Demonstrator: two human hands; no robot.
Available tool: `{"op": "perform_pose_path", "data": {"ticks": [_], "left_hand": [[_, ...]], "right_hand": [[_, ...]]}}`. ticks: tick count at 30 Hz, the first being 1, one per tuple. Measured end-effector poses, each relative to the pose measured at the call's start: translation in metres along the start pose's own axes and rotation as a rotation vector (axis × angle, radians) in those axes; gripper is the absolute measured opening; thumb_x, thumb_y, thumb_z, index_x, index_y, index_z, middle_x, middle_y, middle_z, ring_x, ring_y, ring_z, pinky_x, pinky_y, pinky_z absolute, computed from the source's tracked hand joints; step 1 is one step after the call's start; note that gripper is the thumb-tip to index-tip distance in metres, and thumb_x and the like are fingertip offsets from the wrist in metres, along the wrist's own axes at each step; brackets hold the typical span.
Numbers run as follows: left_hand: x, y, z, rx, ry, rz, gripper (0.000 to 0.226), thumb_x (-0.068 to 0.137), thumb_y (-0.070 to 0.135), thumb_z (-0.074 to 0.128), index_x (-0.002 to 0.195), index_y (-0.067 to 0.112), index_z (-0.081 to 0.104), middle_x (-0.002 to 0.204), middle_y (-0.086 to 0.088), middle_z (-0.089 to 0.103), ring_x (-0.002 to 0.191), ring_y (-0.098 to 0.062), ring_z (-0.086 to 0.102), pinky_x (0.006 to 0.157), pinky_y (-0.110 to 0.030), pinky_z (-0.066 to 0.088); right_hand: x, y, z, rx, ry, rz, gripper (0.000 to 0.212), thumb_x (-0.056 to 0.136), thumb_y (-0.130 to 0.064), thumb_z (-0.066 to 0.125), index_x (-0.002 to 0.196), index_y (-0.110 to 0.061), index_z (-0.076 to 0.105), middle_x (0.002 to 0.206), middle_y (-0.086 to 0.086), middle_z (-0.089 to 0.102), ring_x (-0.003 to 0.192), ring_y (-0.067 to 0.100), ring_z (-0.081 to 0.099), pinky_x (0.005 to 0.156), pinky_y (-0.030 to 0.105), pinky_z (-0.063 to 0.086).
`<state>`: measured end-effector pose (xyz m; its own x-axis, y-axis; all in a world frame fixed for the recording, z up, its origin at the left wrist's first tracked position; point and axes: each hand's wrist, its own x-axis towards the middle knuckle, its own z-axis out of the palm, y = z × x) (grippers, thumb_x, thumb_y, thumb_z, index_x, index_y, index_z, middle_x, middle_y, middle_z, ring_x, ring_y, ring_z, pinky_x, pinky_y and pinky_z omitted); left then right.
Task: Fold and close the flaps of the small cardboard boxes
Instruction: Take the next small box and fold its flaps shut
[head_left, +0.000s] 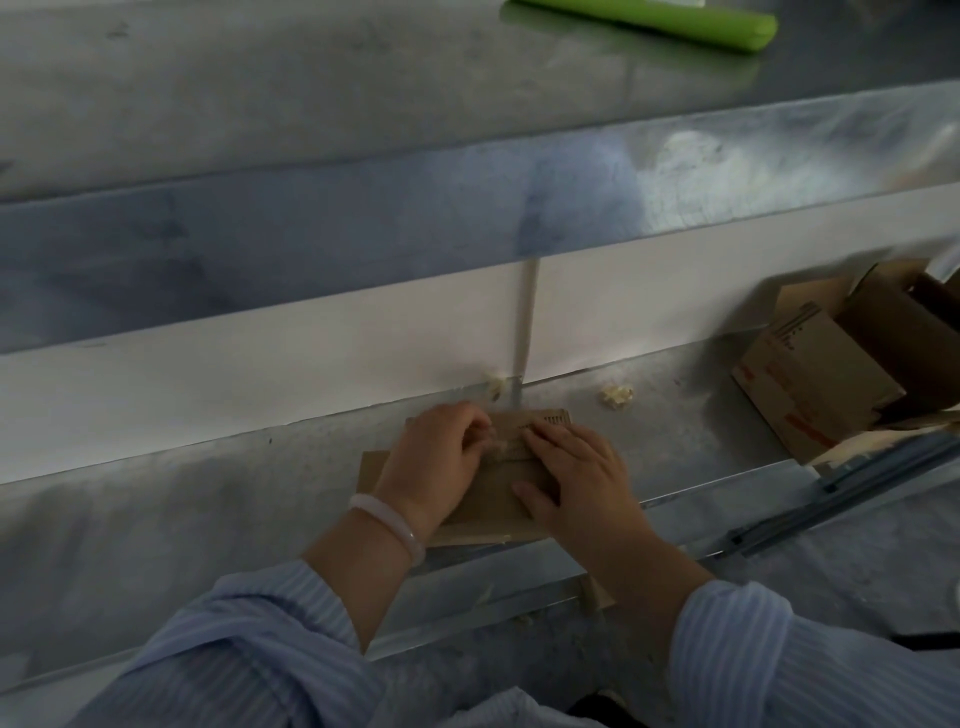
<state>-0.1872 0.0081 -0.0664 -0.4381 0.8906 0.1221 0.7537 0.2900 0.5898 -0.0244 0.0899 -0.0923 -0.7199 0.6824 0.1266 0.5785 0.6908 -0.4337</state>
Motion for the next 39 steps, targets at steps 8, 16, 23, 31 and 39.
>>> {"op": "perform_pose_path", "data": {"ticks": [8,16,23,31,39], "left_hand": [[-0.011,0.002,0.011,0.18,0.013,0.109,0.019,0.087,0.026,0.064,0.104,0.022,0.072,0.103,0.005,0.064,0.096,-0.015,0.057,0.089,-0.026,0.043],[-0.01,0.004,0.002,0.25,0.017,0.126,0.009,0.078,0.018,0.063,0.085,0.023,0.065,0.089,0.004,0.062,0.08,-0.018,0.06,0.067,-0.03,0.047],[-0.009,-0.03,-0.029,0.429,0.145,0.391,0.019,0.078,0.017,0.052,0.083,0.014,0.07,0.084,-0.003,0.063,0.076,-0.025,0.058,0.067,-0.038,0.05],[-0.016,0.001,0.001,0.343,-0.038,0.385,0.036,0.076,0.02,0.043,0.097,0.02,0.072,0.086,0.002,0.07,0.088,-0.02,0.061,0.077,-0.037,0.053],[-0.022,-0.002,-0.002,0.081,-0.004,0.083,0.032,0.084,0.032,0.067,0.116,0.03,0.066,0.105,0.008,0.064,0.1,-0.009,0.055,0.09,-0.025,0.042]], "right_hand": [[-0.006,0.006,0.018,0.002,0.036,-0.017,0.065,0.087,-0.059,0.035,0.138,-0.022,0.052,0.146,-0.004,0.046,0.137,0.018,0.033,0.109,0.04,0.028],[-0.006,0.008,0.02,-0.039,0.111,-0.042,0.057,0.089,-0.054,0.039,0.134,-0.023,0.056,0.141,-0.003,0.052,0.132,0.016,0.036,0.104,0.044,0.038],[-0.007,0.008,0.025,-0.064,0.141,-0.034,0.058,0.089,-0.054,0.036,0.135,-0.024,0.055,0.142,-0.004,0.051,0.133,0.015,0.033,0.102,0.043,0.036],[-0.007,0.011,0.029,-0.072,0.185,-0.062,0.055,0.089,-0.049,0.04,0.131,-0.021,0.059,0.138,-0.002,0.055,0.129,0.022,0.046,0.1,0.048,0.045],[-0.007,0.01,0.028,-0.09,0.209,-0.071,0.054,0.088,-0.049,0.042,0.13,-0.021,0.06,0.137,-0.002,0.056,0.128,0.022,0.049,0.102,0.042,0.043]]}}
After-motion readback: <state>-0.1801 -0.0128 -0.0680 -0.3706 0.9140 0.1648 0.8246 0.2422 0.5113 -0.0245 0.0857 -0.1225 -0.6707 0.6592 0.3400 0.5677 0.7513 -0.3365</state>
